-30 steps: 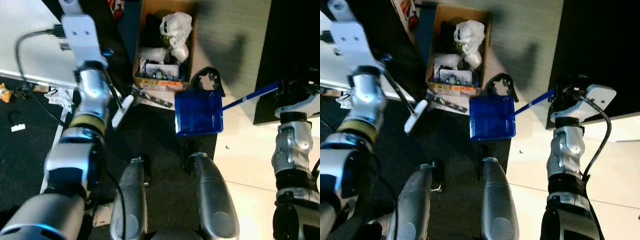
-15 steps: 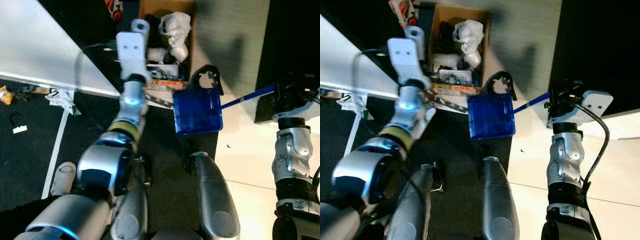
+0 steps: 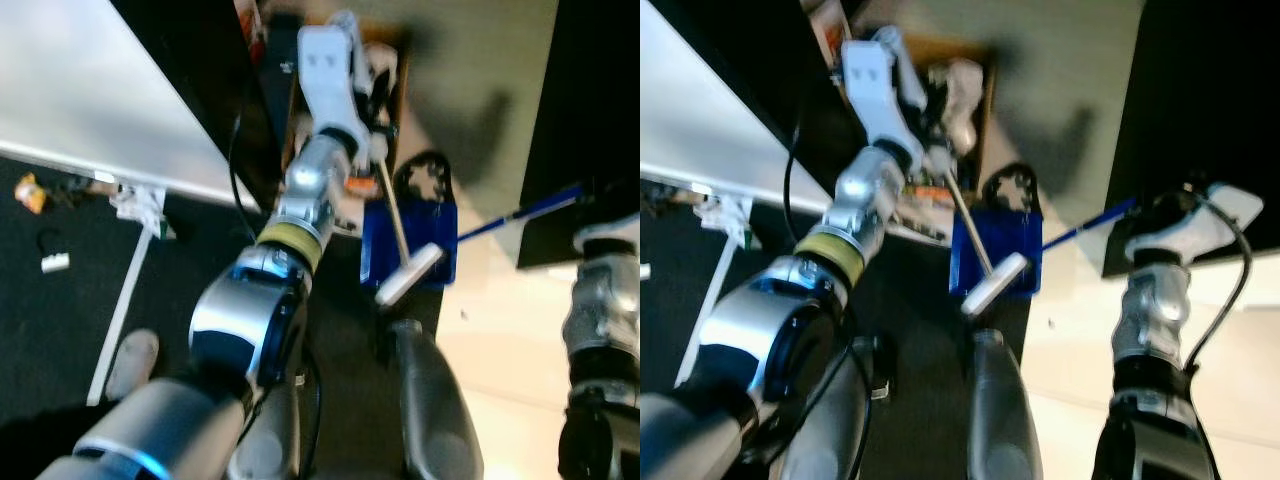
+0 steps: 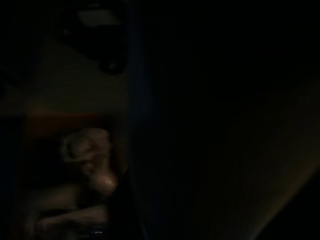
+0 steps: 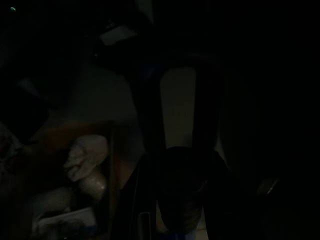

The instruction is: Sweep floor

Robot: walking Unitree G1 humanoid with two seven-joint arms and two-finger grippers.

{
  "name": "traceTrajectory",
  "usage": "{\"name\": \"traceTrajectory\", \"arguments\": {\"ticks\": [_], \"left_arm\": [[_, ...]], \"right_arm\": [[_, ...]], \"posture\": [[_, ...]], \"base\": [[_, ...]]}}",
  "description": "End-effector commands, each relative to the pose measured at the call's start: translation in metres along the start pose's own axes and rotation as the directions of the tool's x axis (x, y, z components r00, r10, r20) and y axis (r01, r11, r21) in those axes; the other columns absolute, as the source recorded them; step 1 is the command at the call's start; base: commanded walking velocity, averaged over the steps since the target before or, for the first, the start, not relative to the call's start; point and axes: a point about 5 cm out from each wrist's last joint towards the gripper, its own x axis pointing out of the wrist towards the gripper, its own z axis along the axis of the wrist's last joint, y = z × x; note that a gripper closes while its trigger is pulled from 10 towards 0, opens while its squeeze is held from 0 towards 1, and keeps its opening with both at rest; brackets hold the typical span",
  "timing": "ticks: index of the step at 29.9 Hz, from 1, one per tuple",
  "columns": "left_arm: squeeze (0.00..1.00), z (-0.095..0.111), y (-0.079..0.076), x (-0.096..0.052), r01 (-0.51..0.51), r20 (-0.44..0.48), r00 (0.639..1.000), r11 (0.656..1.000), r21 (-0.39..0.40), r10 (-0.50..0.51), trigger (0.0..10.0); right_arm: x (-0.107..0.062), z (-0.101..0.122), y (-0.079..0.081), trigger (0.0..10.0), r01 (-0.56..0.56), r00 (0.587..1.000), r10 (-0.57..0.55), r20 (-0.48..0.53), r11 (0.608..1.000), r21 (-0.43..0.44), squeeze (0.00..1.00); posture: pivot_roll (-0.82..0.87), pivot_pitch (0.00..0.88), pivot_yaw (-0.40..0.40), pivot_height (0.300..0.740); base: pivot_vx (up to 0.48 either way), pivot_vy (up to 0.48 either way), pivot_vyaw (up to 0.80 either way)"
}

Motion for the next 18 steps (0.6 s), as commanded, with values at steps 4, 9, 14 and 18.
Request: {"name": "traceTrajectory", "arguments": {"ticks": [4,9,14,18], "left_arm": [[0.0,-0.031,0.087,-0.057,-0.38,-0.062,0.917,0.911,0.159,0.394,10.0],[0.0,-0.039,0.112,-0.089,-0.449,-0.038,0.884,0.869,0.209,0.466,10.0],[0.0,-0.05,0.124,-0.123,-0.472,-0.062,0.868,0.856,0.211,0.494,10.0],[0.0,-0.058,0.122,-0.138,-0.486,-0.047,0.864,0.854,0.183,0.501,10.0]], "right_arm": [[-0.011,-0.031,0.005,10.0,0.027,0.991,-0.02,-0.129,0.998,0.051,0.0],[-0.008,-0.035,0.007,10.0,0.037,0.986,-0.031,-0.164,0.999,0.035,0.0],[-0.015,-0.053,-0.002,10.0,0.07,0.948,-0.089,-0.305,0.995,-0.073,0.0],[-0.017,-0.054,-0.005,10.0,0.041,0.946,-0.077,-0.314,0.992,-0.119,0.0]], "posture": [[0.03,0.091,0.026,0.731],[0.02,0.041,0.016,0.731],[0.03,0.0,0.001,0.731],[0.03,0.0,-0.002,0.731]], "base": [[0.0,0.0,0.0],[0.0,0.0,0.0],[0.0,0.0,0.0],[0.0,0.0,0.0]]}}
